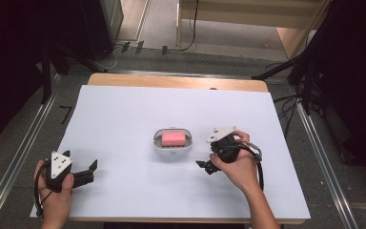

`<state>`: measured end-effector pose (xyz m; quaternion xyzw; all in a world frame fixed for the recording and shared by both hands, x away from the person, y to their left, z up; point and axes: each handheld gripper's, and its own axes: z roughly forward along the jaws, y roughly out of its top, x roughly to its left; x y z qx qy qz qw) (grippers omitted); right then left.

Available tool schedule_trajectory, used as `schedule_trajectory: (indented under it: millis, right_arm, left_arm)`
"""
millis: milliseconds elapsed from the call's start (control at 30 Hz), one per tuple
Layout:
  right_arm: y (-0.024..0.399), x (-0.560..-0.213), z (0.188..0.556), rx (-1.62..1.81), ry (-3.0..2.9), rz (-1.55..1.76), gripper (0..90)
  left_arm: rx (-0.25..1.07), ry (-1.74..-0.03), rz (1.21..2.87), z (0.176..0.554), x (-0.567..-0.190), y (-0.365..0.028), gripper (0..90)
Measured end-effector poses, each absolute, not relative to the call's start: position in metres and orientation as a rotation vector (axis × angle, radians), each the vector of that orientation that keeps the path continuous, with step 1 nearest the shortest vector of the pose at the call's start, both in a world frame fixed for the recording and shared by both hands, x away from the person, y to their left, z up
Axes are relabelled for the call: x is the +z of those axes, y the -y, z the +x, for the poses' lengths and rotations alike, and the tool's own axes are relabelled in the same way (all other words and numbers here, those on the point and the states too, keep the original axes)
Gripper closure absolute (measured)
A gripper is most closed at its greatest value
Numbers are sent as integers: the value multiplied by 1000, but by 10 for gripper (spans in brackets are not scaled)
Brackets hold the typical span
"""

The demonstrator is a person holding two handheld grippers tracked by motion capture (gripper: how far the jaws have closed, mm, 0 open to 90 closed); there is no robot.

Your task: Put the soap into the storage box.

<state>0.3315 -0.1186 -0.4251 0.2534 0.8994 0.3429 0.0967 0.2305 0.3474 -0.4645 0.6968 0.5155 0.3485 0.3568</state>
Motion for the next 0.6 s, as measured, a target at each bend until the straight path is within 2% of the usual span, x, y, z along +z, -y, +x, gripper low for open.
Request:
schedule_trajectory:
  millis: [600]
  right_arm:
    - [172, -454, 310, 1061, -2561, 906, 0]
  left_arm:
    - [906, -1321, 1801, 230, -464, -347, 36]
